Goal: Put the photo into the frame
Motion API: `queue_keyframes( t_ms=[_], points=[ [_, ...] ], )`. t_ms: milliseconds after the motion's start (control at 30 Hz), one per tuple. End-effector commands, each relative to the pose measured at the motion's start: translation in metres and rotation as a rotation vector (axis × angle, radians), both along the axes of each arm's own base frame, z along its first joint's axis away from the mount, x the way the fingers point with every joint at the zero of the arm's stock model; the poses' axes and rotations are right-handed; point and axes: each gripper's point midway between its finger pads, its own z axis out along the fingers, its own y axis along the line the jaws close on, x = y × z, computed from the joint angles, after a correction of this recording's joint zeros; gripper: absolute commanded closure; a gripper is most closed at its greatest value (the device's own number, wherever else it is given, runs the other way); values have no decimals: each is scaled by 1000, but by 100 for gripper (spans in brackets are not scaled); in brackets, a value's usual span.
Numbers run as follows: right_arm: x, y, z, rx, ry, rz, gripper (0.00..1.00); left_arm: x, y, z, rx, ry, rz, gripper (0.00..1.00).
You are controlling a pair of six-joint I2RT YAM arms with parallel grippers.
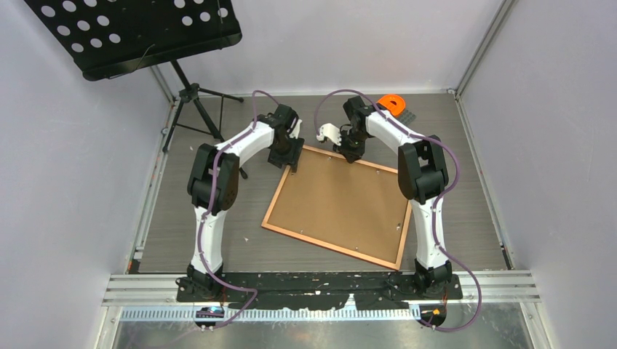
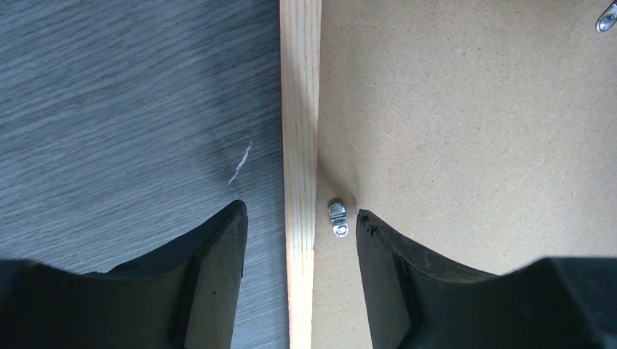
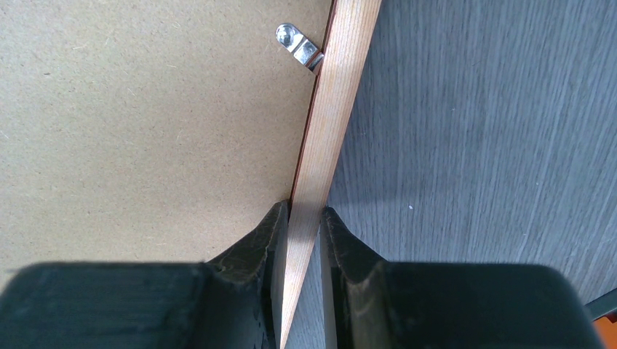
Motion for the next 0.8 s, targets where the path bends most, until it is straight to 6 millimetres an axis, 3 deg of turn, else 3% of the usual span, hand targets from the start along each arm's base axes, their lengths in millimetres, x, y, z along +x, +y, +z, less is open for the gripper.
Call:
queue_keyframes(
  t_ms=[0, 767],
  points=[
    [-12, 4, -8, -2, 34, 24, 94, 11, -4, 5, -3, -38, 13, 44],
    [-14, 3, -8, -1, 39, 23, 94, 12, -10, 2, 37, -82, 5, 53]
  ],
)
